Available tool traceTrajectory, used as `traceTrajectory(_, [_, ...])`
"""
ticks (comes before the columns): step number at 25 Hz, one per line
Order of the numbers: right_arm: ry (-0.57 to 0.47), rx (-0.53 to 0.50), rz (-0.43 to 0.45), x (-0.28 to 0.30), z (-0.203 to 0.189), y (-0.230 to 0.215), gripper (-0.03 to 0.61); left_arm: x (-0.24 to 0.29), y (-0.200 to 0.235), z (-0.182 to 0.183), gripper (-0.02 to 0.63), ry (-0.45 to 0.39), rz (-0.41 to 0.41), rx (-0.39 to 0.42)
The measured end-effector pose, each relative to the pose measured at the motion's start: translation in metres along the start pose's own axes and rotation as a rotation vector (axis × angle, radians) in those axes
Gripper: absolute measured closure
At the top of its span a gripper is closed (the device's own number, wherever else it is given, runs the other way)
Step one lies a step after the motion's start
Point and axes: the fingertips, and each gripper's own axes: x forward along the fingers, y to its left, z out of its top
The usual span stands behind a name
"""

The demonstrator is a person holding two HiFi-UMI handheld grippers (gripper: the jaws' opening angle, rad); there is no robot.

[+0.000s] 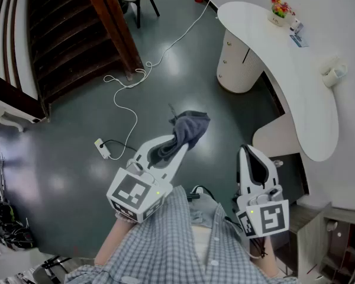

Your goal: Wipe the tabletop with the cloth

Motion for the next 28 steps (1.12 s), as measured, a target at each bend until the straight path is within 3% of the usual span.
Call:
traceTrajectory(11, [-0.01, 0.023, -0.004, -0.007, -0.004, -0.011, 0.569, 0.009, -0.011, -0.003, 0.557, 0.008, -0.007, 0.016])
traceTrajectory(28, [-0.024, 0.033, -0.012, -0.027, -0.011, -0.051, 0.569, 0.03, -0.026, 0.004, 0.557, 0.002, 0.063, 0.016])
